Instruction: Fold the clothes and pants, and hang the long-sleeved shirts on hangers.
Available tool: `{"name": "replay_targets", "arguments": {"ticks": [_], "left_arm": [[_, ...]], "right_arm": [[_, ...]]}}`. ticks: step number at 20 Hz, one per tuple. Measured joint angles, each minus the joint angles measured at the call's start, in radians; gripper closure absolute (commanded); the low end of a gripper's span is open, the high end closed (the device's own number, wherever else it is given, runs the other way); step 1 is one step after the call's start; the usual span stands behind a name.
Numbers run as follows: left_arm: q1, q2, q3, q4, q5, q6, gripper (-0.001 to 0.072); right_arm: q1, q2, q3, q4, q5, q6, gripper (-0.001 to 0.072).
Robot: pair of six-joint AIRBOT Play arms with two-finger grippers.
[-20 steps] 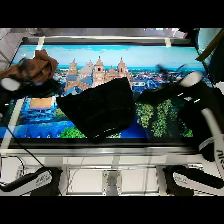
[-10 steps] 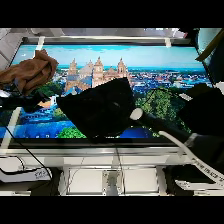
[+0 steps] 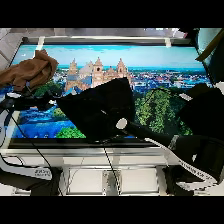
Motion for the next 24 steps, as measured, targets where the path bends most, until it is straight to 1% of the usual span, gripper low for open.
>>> {"name": "replay_targets", "arguments": {"ticks": [3,4,5,7,8,9,16,19,21,24], "left_arm": [[-0.026,-0.016,0.000,-0.027,0.032,0.018,0.0020],[-0.034,-0.023,0.000,-0.032,0.039,0.019,0.0055],[-0.040,-0.029,0.000,-0.043,0.044,0.019,0.0196],[-0.048,-0.044,0.000,-0.041,0.052,0.020,0.0424],[-0.051,-0.049,0.000,-0.042,0.055,0.021,0.0622],[-0.053,-0.051,0.000,-0.046,0.056,0.021,0.0668],[-0.057,-0.048,0.000,-0.051,0.057,0.035,0.0669],[-0.058,-0.029,0.000,-0.052,0.054,0.035,0.0668],[-0.058,-0.015,0.000,-0.052,0.051,0.036,0.0669],[-0.058,-0.002,0.000,-0.052,0.046,0.038,0.0669]], "right_arm": [[0.004,-0.003,0.016,-0.005,-0.021,-0.003,0.0268],[0.005,-0.003,0.019,-0.008,-0.024,-0.003,0.0268],[0.005,-0.003,0.021,-0.018,-0.027,-0.003,0.0268],[0.006,-0.003,0.023,-0.024,-0.032,-0.005,0.0269],[0.006,-0.003,0.024,-0.029,-0.032,-0.005,0.0269],[0.005,-0.003,0.025,-0.034,-0.035,-0.005,0.0269],[-0.047,0.014,0.026,-0.081,-0.014,-0.005,0.0270],[-0.089,0.044,0.026,-0.134,0.017,-0.003,0.0272],[-0.105,0.056,0.023,-0.191,0.050,0.018,0.0272],[-0.096,0.056,0.003,-0.244,0.060,0.060,0.0272]]}}
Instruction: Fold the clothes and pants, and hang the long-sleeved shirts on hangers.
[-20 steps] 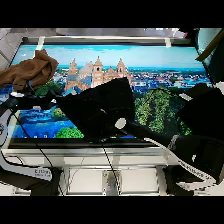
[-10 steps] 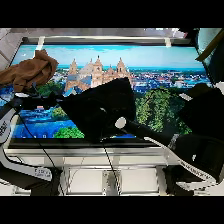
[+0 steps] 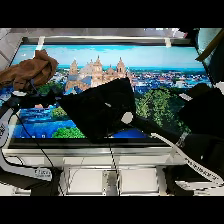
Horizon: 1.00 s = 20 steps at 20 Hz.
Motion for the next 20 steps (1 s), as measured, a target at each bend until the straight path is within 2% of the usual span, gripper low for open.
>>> {"name": "replay_targets", "arguments": {"ticks": [5,9,10,11,12,16,20], "left_arm": [[0.000,0.006,0.000,0.000,-0.010,0.000,0.0669],[0.000,0.007,0.000,0.000,-0.013,0.000,0.0669],[0.000,0.007,0.000,0.000,-0.014,0.000,0.0669],[0.000,0.008,0.000,0.000,-0.015,0.000,0.0669],[0.000,0.009,0.000,0.000,-0.019,0.000,0.0670],[0.014,0.055,0.000,0.014,-0.054,0.000,0.0670],[0.053,0.221,0.000,0.051,-0.104,0.000,0.0670]], "right_arm": [[0.037,-0.053,-0.013,0.055,-0.082,0.023,0.0272],[0.052,-0.108,0.010,0.165,-0.156,-0.031,0.0276],[0.055,-0.123,0.020,0.186,-0.161,-0.040,0.0352],[0.057,-0.136,0.030,0.198,-0.162,-0.050,0.0563],[0.057,-0.144,0.042,0.211,-0.162,-0.058,0.0690],[0.031,-0.119,0.101,0.199,-0.134,-0.085,0.0702],[-0.096,0.025,0.163,0.005,-0.012,-0.086,0.0702]]}}
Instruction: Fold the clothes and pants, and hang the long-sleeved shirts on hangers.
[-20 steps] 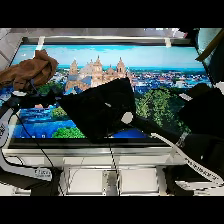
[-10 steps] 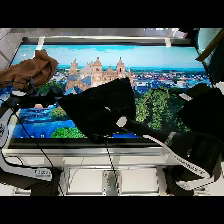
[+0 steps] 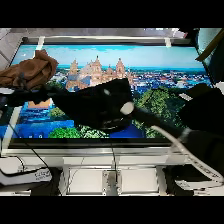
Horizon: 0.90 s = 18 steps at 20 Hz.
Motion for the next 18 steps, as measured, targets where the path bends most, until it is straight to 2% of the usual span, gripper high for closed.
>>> {"name": "replay_targets", "arguments": {"ticks": [4,11,14,18], "left_arm": [[0.004,0.250,0.003,0.004,-0.047,0.000,0.0671],[-0.054,0.656,0.138,0.011,-0.076,-0.011,0.0672],[-0.059,0.724,0.273,0.098,-0.122,-0.038,0.0672],[-0.063,0.701,0.405,0.172,-0.269,-0.051,0.0672]], "right_arm": [[-0.214,0.185,0.112,-0.152,0.131,0.036,0.0703],[-0.368,0.351,0.538,-0.215,0.476,0.069,0.0704],[-0.380,0.375,0.718,-0.222,0.607,0.150,0.0706],[-0.386,0.360,0.816,-0.235,0.748,0.247,0.0707]]}}
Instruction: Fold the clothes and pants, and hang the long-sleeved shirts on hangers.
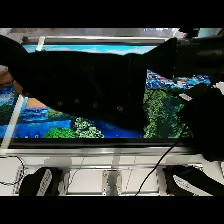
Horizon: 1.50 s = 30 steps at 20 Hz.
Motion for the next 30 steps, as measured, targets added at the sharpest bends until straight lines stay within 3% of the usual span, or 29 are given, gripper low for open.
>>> {"name": "replay_targets", "arguments": {"ticks": [3,7,11,17,20,23,30], "left_arm": [[-0.016,-0.092,0.032,-0.003,-0.099,-0.003,0.0671],[-0.119,-0.304,0.046,0.000,-0.131,0.044,0.0671],[-0.243,-0.584,0.050,0.095,0.038,0.077,0.0671],[-0.332,-0.878,0.055,0.150,0.362,0.089,0.0671],[-0.360,-0.905,0.056,0.163,0.370,0.090,0.0672],[-0.389,-0.861,0.054,0.166,0.269,0.090,0.0673],[-0.544,-0.599,-0.195,0.196,0.021,0.013,0.0673]], "right_arm": [[-0.002,-0.075,0.023,-0.035,0.056,0.032,0.0707],[-0.002,-0.260,0.033,-0.093,0.070,0.011,0.0707],[-0.041,-0.500,0.035,-0.141,-0.032,-0.045,0.0707],[-0.171,-0.770,0.037,-0.143,-0.373,-0.071,0.0705],[-0.223,-0.837,0.037,-0.142,-0.460,-0.086,0.0705],[-0.259,-0.845,0.037,-0.153,-0.457,-0.145,0.0706],[-0.279,-0.771,0.024,-0.396,-0.170,-0.201,0.0707]]}}
